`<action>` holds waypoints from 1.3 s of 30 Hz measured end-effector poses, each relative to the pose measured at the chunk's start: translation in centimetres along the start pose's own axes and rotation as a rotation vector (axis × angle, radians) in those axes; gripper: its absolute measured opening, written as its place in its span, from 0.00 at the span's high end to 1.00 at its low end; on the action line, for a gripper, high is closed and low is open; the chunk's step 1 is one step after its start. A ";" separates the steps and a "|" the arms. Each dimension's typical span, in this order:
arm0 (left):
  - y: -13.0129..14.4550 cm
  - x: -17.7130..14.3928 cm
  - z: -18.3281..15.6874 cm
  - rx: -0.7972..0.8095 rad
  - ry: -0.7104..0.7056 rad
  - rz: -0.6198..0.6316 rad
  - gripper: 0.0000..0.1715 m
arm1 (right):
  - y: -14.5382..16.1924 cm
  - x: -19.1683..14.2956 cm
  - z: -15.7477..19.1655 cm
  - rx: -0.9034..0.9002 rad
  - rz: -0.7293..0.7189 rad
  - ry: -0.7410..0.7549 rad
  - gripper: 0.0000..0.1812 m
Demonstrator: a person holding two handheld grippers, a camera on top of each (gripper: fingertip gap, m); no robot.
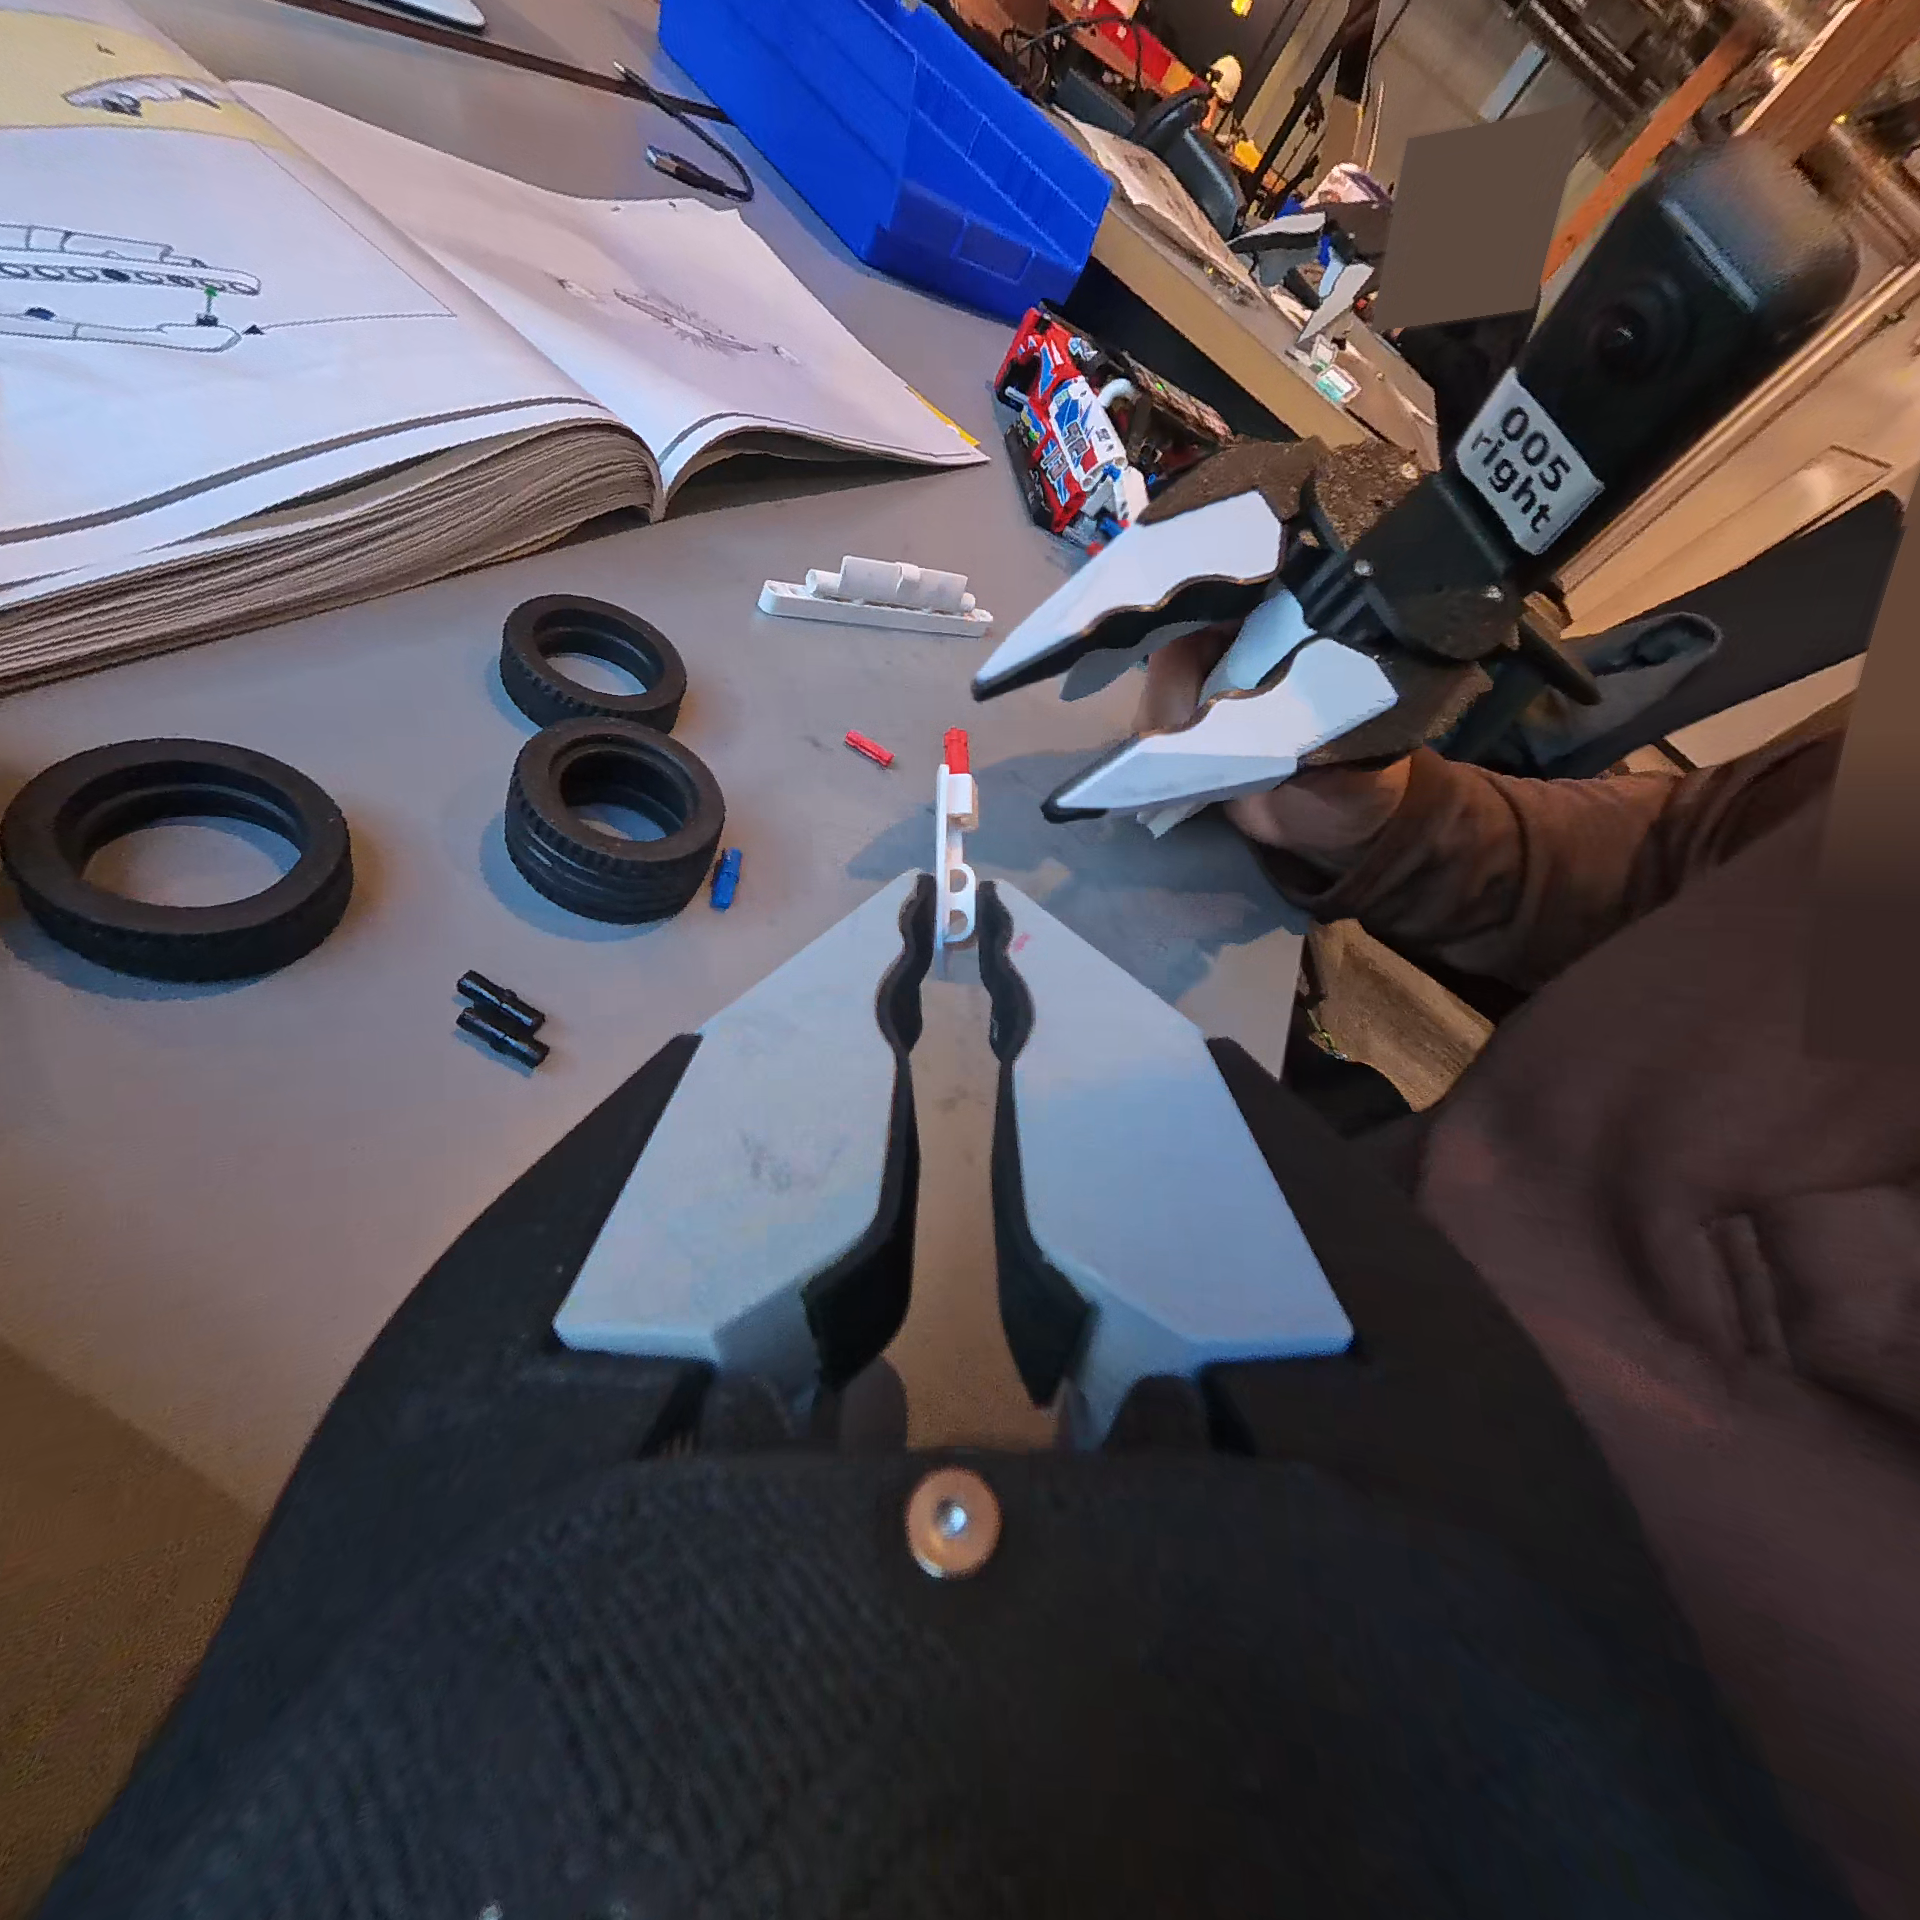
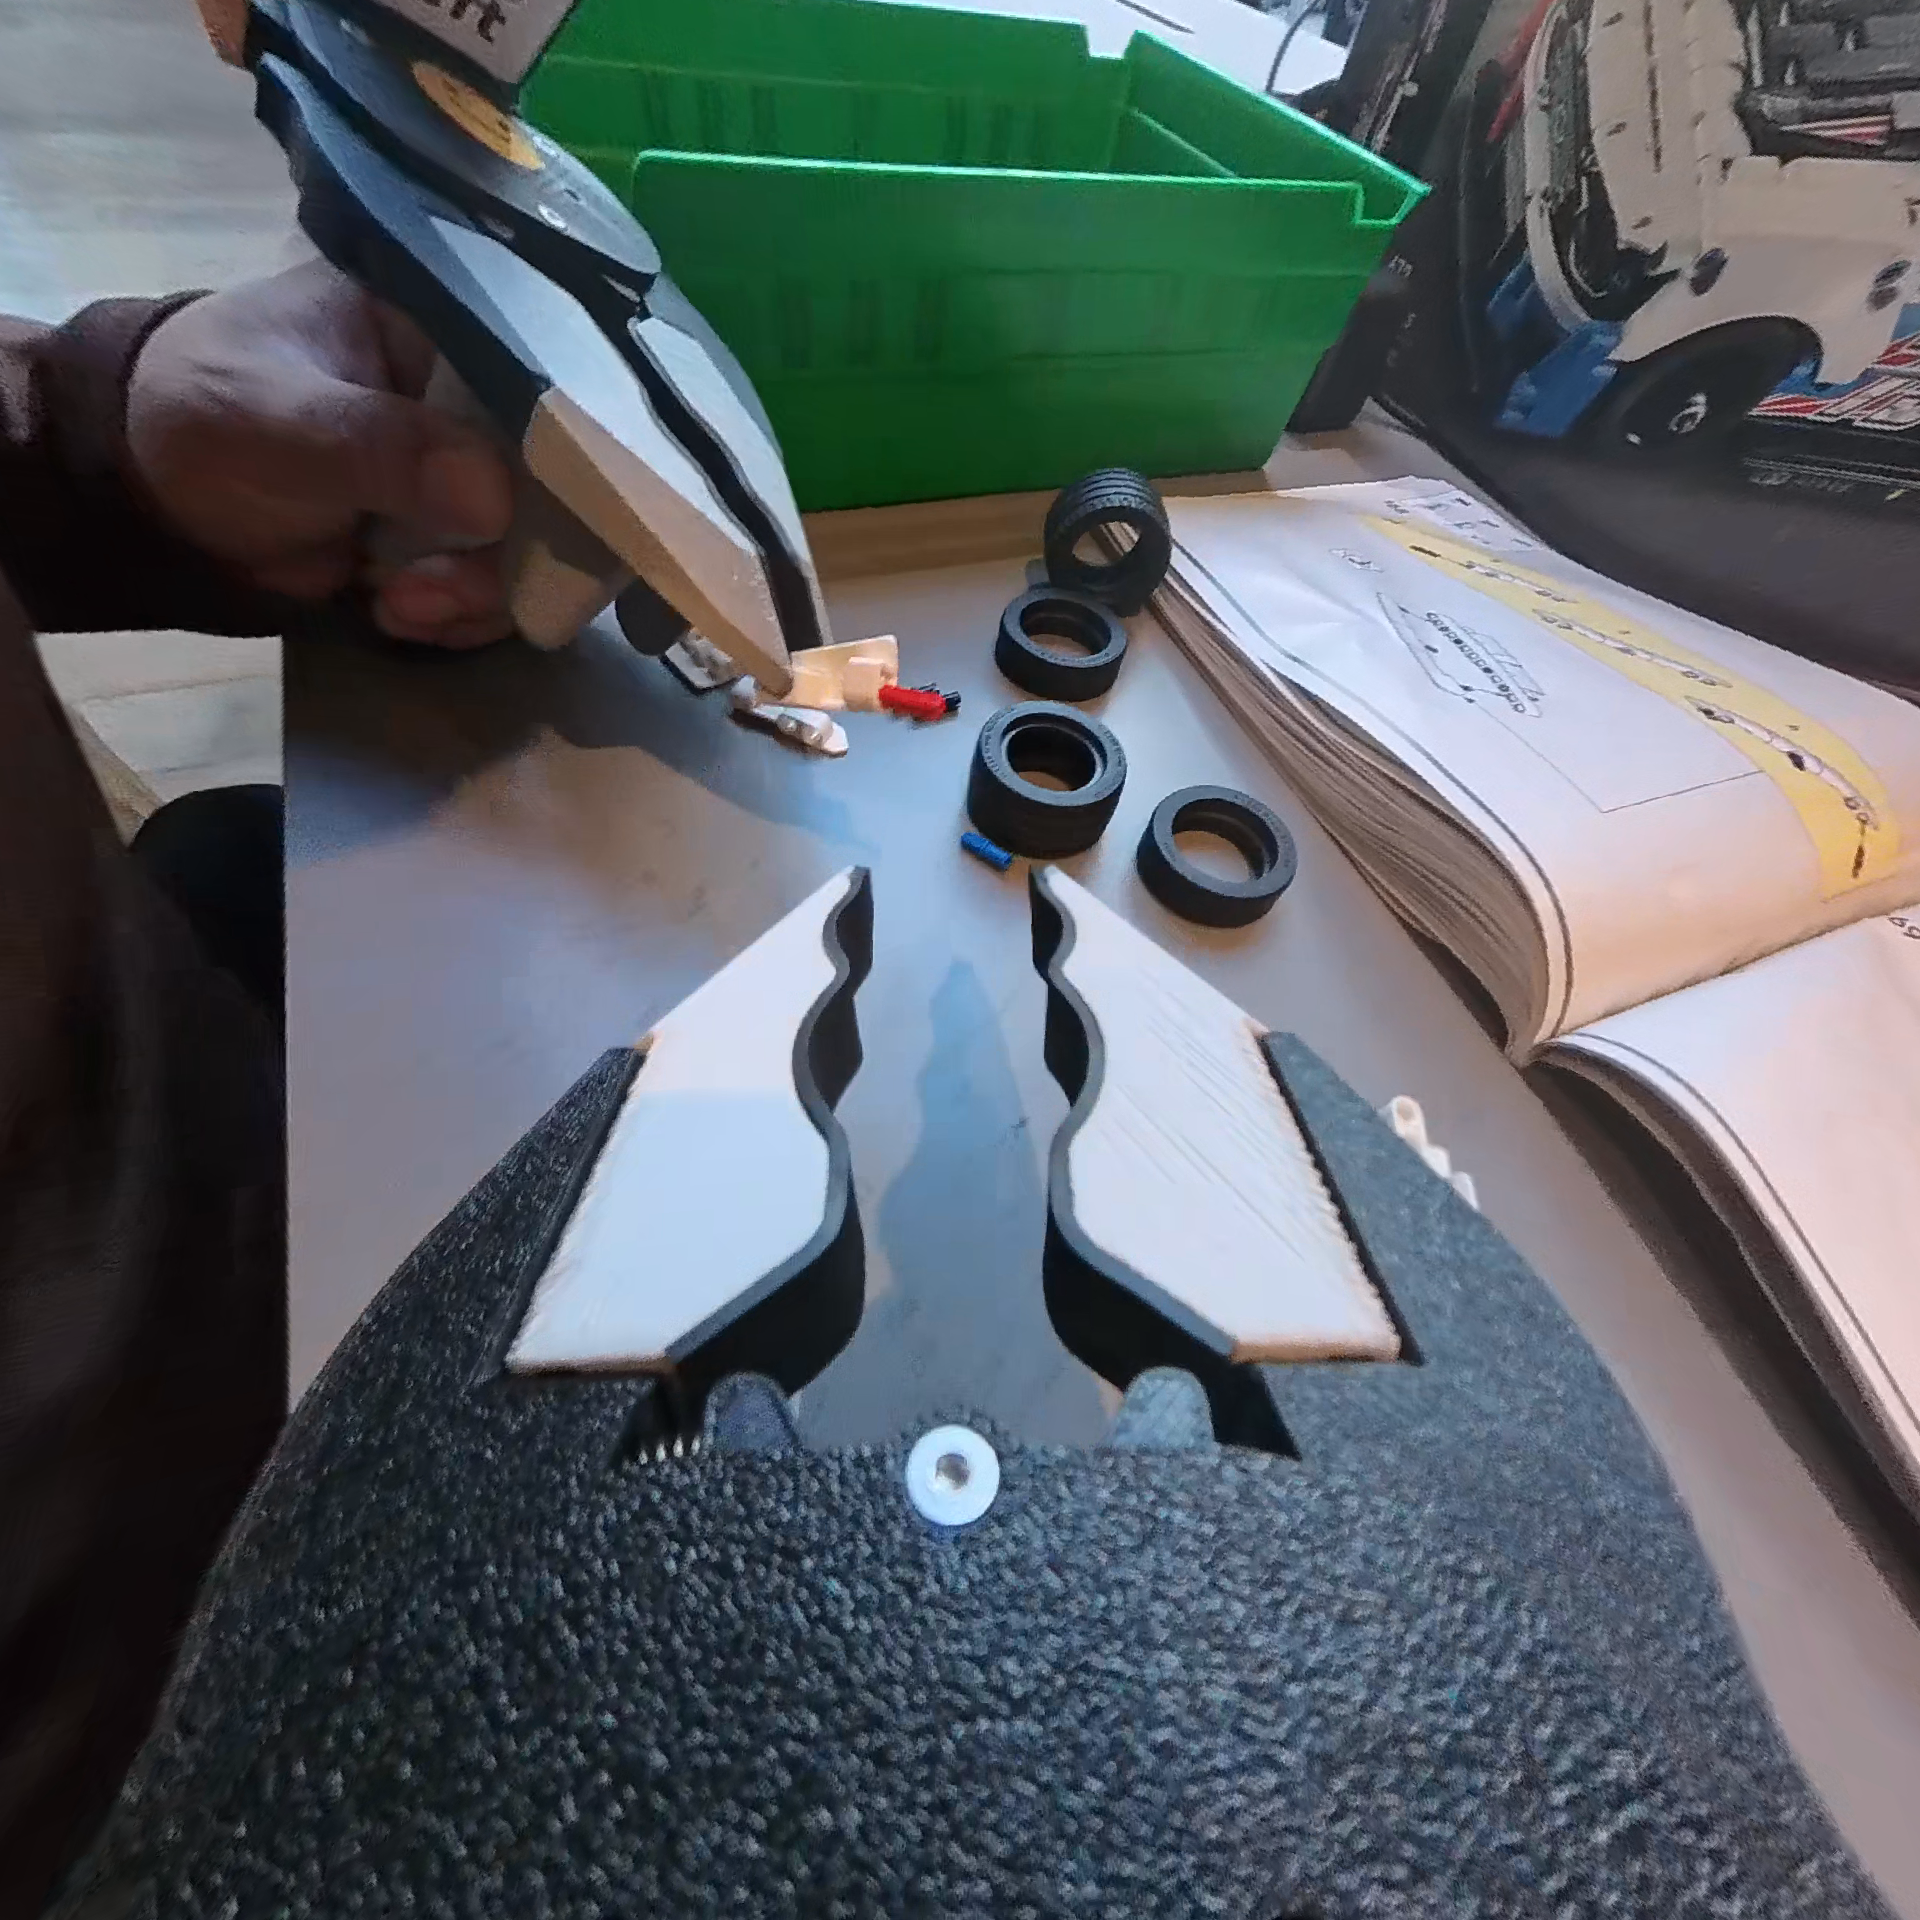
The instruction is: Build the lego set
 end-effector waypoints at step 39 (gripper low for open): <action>5.9 0.6 -5.5 1.465 -0.102 0.404 0.86 | 1.7 1.9 4.6 -0.044 0.341 -0.265 0.98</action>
Point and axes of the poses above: each gripper's, where its closed fingertips meet, x out along the fingers, y out of its underside, z = x × y across the jaws, the point moved 9 cm from there along -x, back along the fingers, and after that the axes turned 10 degrees about -z, right-handed, at the moved point
